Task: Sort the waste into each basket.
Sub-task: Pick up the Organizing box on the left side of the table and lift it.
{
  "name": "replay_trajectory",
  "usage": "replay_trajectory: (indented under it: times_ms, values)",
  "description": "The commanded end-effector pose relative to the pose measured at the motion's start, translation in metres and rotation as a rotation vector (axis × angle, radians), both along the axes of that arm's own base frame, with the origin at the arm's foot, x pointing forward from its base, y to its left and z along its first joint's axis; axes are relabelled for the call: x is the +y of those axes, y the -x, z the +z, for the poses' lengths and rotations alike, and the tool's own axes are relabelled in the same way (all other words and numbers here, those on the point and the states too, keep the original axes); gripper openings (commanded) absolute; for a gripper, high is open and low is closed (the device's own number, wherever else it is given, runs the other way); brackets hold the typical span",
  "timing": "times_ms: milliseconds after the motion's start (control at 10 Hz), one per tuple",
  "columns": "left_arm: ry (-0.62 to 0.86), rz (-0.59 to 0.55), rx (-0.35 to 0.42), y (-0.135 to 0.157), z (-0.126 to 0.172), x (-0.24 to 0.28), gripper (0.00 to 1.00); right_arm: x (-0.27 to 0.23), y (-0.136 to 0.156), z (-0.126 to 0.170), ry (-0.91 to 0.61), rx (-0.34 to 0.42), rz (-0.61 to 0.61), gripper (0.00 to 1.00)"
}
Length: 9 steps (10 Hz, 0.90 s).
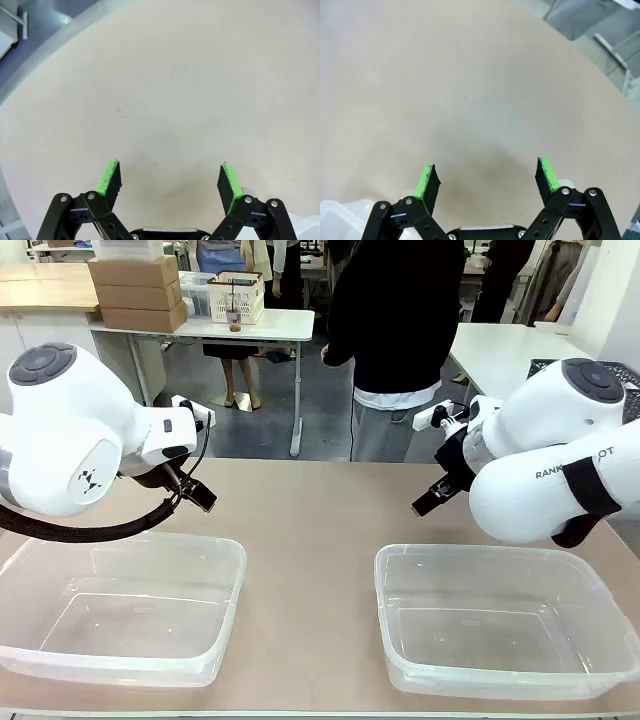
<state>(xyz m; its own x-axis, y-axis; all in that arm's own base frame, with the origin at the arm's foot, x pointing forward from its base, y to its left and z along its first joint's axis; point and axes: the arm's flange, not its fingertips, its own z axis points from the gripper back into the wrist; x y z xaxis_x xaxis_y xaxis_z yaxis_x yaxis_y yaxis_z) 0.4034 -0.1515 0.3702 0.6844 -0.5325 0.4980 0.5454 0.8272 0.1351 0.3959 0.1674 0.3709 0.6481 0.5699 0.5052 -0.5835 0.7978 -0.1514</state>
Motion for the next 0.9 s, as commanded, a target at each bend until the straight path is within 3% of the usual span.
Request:
replay_trajectory:
  times_ms: [0,800]
  values:
    - [0.000,0.000,0.000,0.0000,0.0001,0.0000,1.00,0.0000,0.0000,0.0000,0.000,0.000,0.000,1.00]
    - [0.000,0.000,0.000,0.0000,0.0001,0.0000,1.00,0.0000,0.0000,0.0000,0.000,0.000,0.000,1.00]
